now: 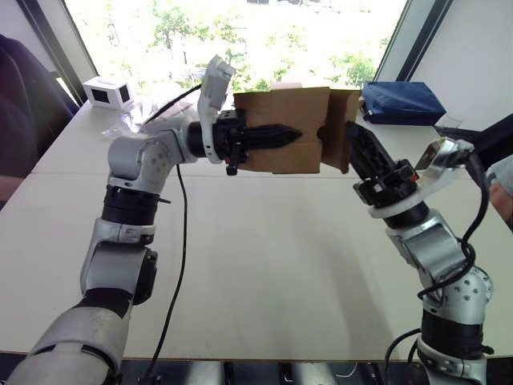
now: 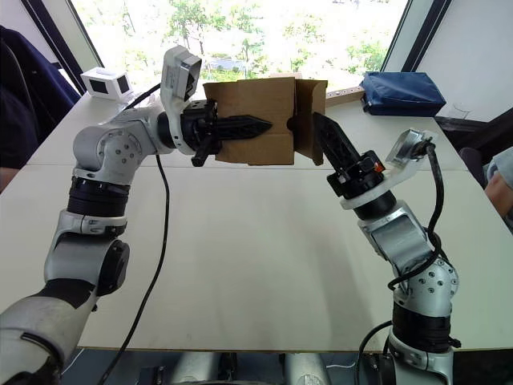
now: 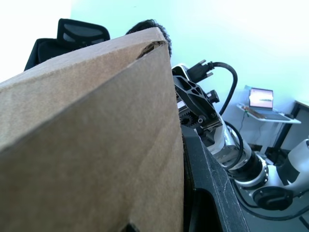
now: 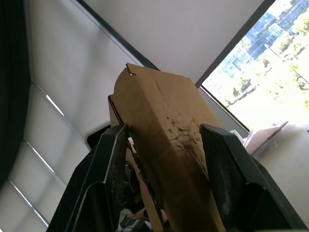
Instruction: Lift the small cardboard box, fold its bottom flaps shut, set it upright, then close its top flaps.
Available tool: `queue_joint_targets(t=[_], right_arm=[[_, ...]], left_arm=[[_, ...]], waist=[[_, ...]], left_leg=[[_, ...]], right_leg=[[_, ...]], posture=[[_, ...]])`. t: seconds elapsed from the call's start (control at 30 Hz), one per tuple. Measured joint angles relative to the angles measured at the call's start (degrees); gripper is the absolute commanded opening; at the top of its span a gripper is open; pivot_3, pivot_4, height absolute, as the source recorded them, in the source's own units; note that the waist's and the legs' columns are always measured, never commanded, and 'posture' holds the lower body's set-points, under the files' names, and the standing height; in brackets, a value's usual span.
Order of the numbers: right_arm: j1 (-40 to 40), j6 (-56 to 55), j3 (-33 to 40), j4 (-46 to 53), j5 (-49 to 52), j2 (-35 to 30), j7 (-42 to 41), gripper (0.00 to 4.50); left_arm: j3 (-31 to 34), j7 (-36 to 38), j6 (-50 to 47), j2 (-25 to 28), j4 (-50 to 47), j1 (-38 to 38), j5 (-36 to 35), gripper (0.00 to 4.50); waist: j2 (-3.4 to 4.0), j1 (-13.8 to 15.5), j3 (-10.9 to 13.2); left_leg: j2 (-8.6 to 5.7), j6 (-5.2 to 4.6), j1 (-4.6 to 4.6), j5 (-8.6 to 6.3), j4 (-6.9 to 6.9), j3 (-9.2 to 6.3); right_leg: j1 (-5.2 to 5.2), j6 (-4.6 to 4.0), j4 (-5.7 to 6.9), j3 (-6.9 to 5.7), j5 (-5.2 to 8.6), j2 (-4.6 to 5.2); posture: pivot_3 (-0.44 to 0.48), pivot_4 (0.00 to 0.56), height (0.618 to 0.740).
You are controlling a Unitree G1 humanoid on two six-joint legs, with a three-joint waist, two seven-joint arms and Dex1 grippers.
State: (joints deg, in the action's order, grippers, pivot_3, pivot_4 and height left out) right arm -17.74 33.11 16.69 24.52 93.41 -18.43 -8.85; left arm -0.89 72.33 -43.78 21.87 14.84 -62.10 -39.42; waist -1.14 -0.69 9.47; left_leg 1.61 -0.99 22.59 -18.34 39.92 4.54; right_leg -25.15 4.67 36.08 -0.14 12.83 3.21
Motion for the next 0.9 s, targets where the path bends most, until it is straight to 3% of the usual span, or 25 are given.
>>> queue_joint_targets(t=[0.47,0.53,0.9], right_arm=[[-0.02,-1.34,-0.64,-0.02,1.37,2.65,3.76,2.45],[-0.09,-1.33,-0.72,-0.03,1.36,2.64,3.85,1.93],[-0.93,-1.24,-2.16,-0.03,-0.01,2.65,3.77,1.93]], left_arm=[[0.00,-0.22,-0.47,0.00,-0.02,0.00,0.00,0.00],[0.01,-0.22,-0.47,0.00,-0.02,0.00,0.00,0.00],[0.01,-0.31,-0.63,0.01,-0.02,0.00,0.00,0.00]], waist=[[0.00,-0.02,0.00],[0.00,-0.04,0.00],[0.00,-0.05,0.00]], left_leg=[[0.00,0.00,0.00,0.00,0.00,0.00],[0.00,0.00,0.00,0.00,0.00,0.00],[0.00,0.00,0.00,0.00,0.00,0.00]], right_leg=[[0.00,0.00,0.00,0.00,0.00,0.00],[0.00,0.00,0.00,0.00,0.00,0.00],[0.00,0.00,0.00,0.00,0.00,0.00]], posture=[[0.000,0.150,0.740],[0.000,0.150,0.740],[0.000,0.150,0.740]])
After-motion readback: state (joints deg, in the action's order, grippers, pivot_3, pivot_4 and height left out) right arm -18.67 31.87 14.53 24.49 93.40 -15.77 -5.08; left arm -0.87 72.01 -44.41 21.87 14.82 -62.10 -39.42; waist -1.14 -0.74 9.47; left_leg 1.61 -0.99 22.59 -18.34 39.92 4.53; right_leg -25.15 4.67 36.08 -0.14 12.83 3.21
